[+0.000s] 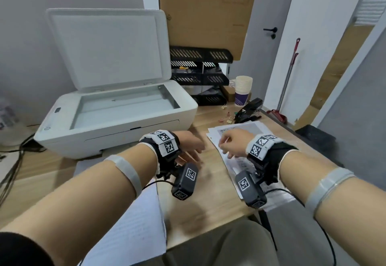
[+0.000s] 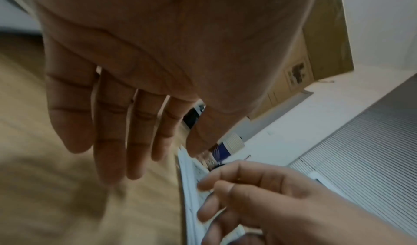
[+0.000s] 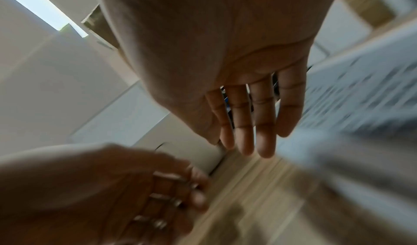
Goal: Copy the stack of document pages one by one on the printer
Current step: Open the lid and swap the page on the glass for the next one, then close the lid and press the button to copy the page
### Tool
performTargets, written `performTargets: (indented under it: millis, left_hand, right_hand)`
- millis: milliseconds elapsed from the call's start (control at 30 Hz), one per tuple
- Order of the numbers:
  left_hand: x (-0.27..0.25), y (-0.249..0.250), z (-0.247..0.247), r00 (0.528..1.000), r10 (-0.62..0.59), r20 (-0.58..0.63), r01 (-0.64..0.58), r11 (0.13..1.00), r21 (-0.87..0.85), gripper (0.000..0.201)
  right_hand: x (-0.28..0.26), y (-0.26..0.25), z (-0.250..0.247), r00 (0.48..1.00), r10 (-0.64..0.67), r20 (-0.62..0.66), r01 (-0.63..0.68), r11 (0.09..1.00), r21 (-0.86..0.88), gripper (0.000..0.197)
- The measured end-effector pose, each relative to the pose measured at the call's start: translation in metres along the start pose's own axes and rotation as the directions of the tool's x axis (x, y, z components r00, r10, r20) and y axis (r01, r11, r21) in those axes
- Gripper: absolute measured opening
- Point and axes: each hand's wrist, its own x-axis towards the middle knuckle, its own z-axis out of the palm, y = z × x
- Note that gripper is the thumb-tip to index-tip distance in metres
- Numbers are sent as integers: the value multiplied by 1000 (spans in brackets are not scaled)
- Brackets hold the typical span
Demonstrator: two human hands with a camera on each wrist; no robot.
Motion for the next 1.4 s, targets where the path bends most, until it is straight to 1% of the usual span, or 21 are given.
performTargets:
  millis: [33, 100, 167, 233, 300, 333, 367, 433, 467, 533, 633, 700, 767, 867, 933, 1100, 1167, 1267, 1333, 1400]
  left_hand:
    - [-6, -13, -12, 999, -5, -34, 5, 1000, -12, 25]
    - [-19, -44, -38, 993, -28, -117, 20, 997, -69, 19]
    - [-33, -81, -60, 974, -65, -218, 38, 991, -128, 16]
    - [-50, -114, -77, 934, -102, -341, 57, 989, -140, 13]
    - [-68, -138, -90, 881, -129, -455, 109, 992, -70, 15]
    - [-77, -148, -94, 856, -139, -497, 143, 989, -31, 21]
    - [-85, -155, -97, 833, -143, -535, 160, 987, -14, 28]
    - [-96, -168, -100, 797, -144, -587, 147, 988, -42, 37]
    - [-98, -175, -100, 789, -145, -597, 139, 989, -57, 37]
    - [-102, -185, -96, 789, -156, -594, 130, 988, -86, 34]
    - [-102, -195, -89, 785, -181, -593, 110, 982, -155, 33]
    - [-102, -200, -88, 770, -184, -611, 101, 980, -169, 35]
    - [-103, -203, -89, 761, -190, -621, 99, 979, -179, 38]
    - [-106, -208, -91, 770, -200, -605, 111, 977, -183, 43]
    - [-107, -211, -92, 778, -201, -595, 129, 978, -162, 44]
    - [-109, -216, -91, 784, -179, -595, 133, 984, -122, 43]
    - [-111, -216, -93, 785, -178, -594, 140, 984, -111, 41]
    - [-112, -216, -96, 782, -183, -596, 152, 983, -102, 40]
    - [-112, -216, -96, 784, -182, -593, 159, 983, -92, 41]
    - [-113, -217, -96, 786, -179, -592, 168, 983, -75, 42]
  right_hand:
    - [-2, -20, 16, 996, -47, 73, 42, 997, 72, 7]
    - [-1, -50, 47, 977, -105, 184, 79, 987, 141, 8]
    - [1, -71, 73, 958, -119, 262, 77, 983, 165, 12]
    - [2, -87, 94, 941, -111, 320, 33, 970, 239, 15]
    - [3, -98, 110, 934, -85, 348, -20, 957, 288, 24]
    - [4, -103, 116, 933, -72, 352, -34, 958, 286, 29]
    - [6, -107, 121, 936, -70, 346, -26, 964, 266, 31]
    - [10, -113, 129, 943, -85, 323, 34, 986, 161, 34]
    - [11, -116, 132, 947, -91, 308, 65, 993, 93, 38]
    - [12, -121, 137, 963, -93, 254, 99, 995, -9, 44]
    - [11, -123, 144, 975, -100, 200, 113, 992, -53, 51]
    - [14, -121, 146, 975, -121, 187, 136, 989, -65, 51]
    - [18, -117, 144, 976, -137, 171, 152, 986, -72, 46]
    - [20, -112, 136, 970, -170, 176, 183, 981, -62, 29]
    - [20, -109, 131, 965, -184, 187, 195, 980, -47, 24]
    - [25, -107, 127, 952, -159, 260, 166, 986, -2, 38]
    - [26, -107, 127, 953, -167, 253, 164, 986, 34, 35]
    - [24, -105, 126, 958, -182, 221, 178, 983, 40, 34]
    - [24, -102, 125, 958, -192, 213, 190, 981, 30, 36]
    - [23, -100, 120, 954, -205, 220, 214, 977, -13, 33]
